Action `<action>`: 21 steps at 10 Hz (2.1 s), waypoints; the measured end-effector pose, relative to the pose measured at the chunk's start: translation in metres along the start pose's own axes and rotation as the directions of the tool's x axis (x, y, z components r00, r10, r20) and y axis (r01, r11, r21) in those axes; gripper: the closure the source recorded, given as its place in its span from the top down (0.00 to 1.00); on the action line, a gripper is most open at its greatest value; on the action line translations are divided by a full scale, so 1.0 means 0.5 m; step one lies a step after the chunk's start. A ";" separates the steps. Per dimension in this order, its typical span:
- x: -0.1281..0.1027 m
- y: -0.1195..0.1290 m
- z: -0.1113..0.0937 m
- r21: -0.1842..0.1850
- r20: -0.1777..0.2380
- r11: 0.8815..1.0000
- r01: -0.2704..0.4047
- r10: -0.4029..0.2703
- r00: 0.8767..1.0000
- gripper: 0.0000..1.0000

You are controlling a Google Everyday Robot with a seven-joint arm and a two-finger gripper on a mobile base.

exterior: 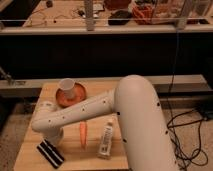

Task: Push the eraser across the table

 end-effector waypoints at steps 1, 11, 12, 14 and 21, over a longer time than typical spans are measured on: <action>0.002 0.007 0.008 -0.001 0.032 1.000 -0.018 0.018 0.999 0.01; -0.081 -0.085 0.003 0.079 0.238 0.992 0.100 -0.117 0.964 0.01; -0.090 -0.091 0.004 0.081 0.247 0.990 0.114 -0.131 0.960 0.01; -0.113 -0.103 0.001 0.078 0.258 0.985 0.151 -0.167 0.952 0.01; -0.179 -0.110 -0.013 0.034 0.264 0.966 0.257 -0.257 0.930 0.01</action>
